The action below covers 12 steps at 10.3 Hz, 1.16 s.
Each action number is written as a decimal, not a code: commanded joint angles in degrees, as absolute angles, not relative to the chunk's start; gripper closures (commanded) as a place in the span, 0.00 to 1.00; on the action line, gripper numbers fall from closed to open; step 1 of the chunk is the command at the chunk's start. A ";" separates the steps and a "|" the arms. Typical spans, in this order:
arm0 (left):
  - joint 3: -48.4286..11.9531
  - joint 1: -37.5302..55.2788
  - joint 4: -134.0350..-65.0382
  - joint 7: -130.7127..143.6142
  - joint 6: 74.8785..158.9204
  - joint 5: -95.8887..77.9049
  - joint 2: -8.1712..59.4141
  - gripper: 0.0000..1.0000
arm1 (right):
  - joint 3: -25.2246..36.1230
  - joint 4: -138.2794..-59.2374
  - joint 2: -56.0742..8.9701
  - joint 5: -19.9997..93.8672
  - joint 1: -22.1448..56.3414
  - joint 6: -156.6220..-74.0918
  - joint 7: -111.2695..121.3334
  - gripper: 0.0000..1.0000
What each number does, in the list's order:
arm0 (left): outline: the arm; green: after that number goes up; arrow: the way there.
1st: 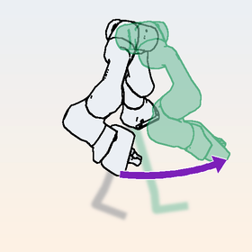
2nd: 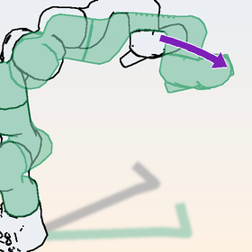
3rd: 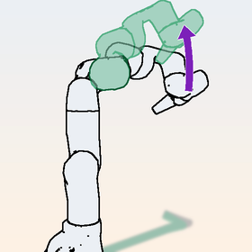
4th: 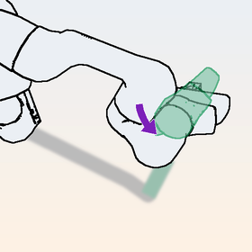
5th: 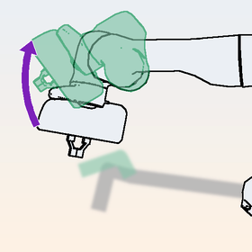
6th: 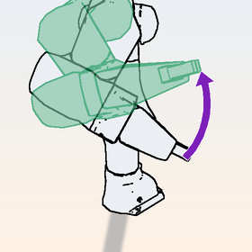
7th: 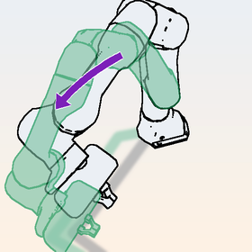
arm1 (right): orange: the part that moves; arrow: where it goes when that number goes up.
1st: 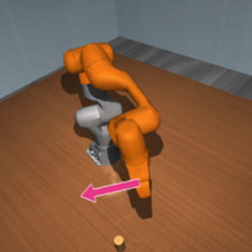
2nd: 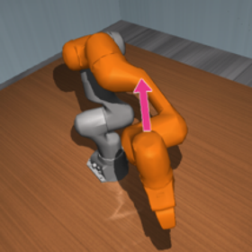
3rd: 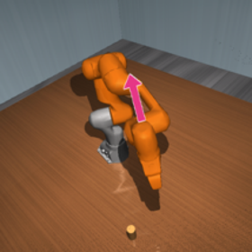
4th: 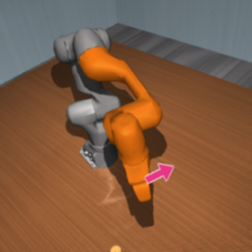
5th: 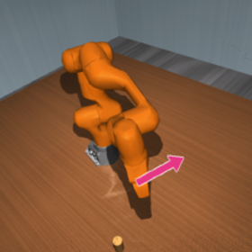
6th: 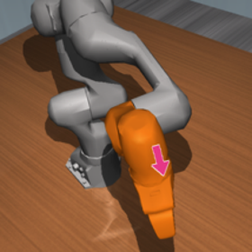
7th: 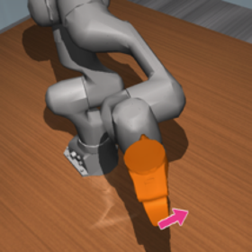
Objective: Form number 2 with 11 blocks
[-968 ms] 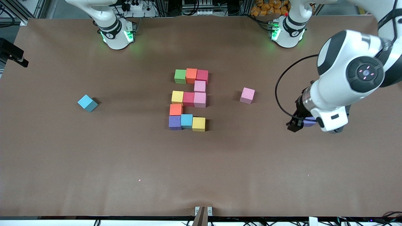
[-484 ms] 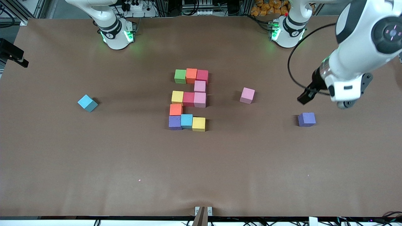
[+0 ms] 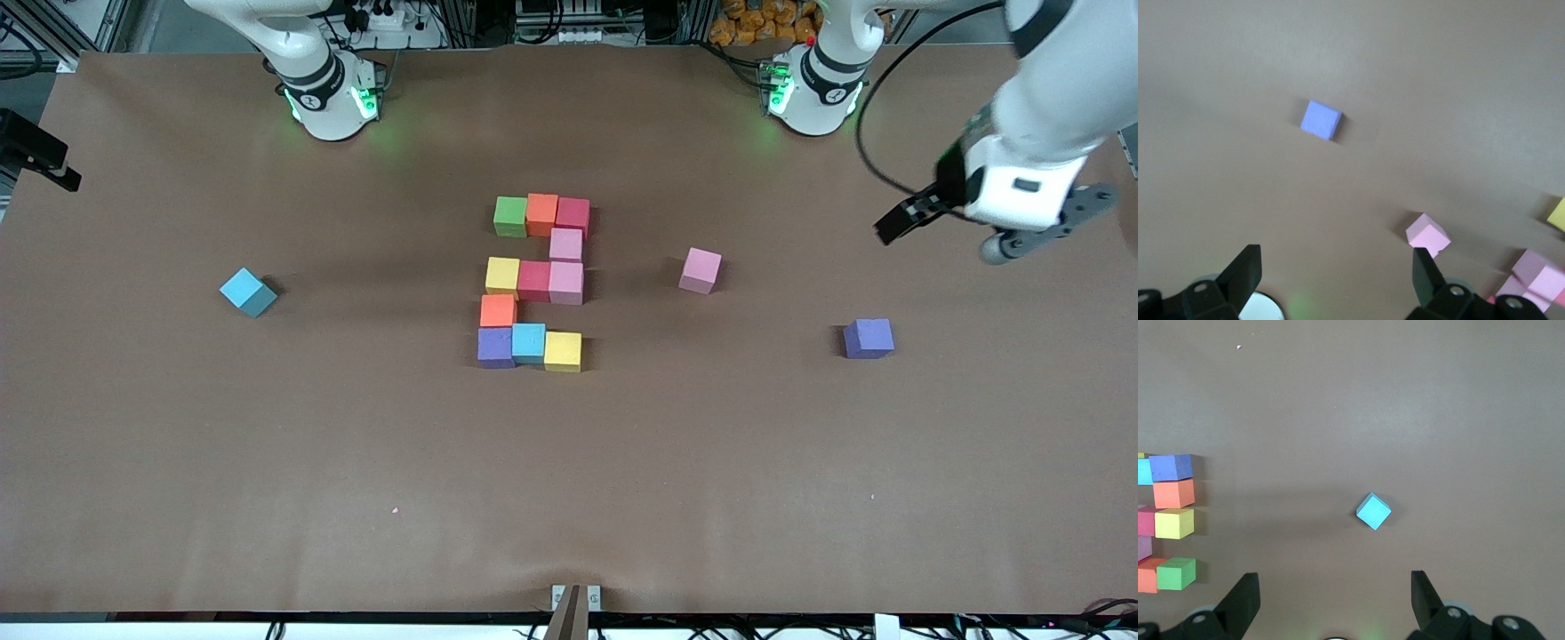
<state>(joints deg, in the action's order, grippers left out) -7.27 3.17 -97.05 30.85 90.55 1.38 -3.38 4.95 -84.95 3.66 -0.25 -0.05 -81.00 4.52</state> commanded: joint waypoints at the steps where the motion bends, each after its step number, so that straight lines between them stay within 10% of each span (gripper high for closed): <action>1: -6.15 3.34 -95.02 23.04 90.53 1.14 -4.13 0.00 | 4.66 -83.85 3.25 -0.09 -0.53 -80.51 3.78 0.00; 12: -6.07 4.13 -91.23 10.20 88.51 1.58 -2.90 0.00 | 4.66 -83.85 3.25 -0.09 -0.44 -80.51 3.69 0.00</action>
<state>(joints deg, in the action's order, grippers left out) -6.31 3.89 -92.98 11.29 89.89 1.39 -3.64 4.97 -84.95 3.66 -0.25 -0.05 -81.00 4.52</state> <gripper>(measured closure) 0.000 0.000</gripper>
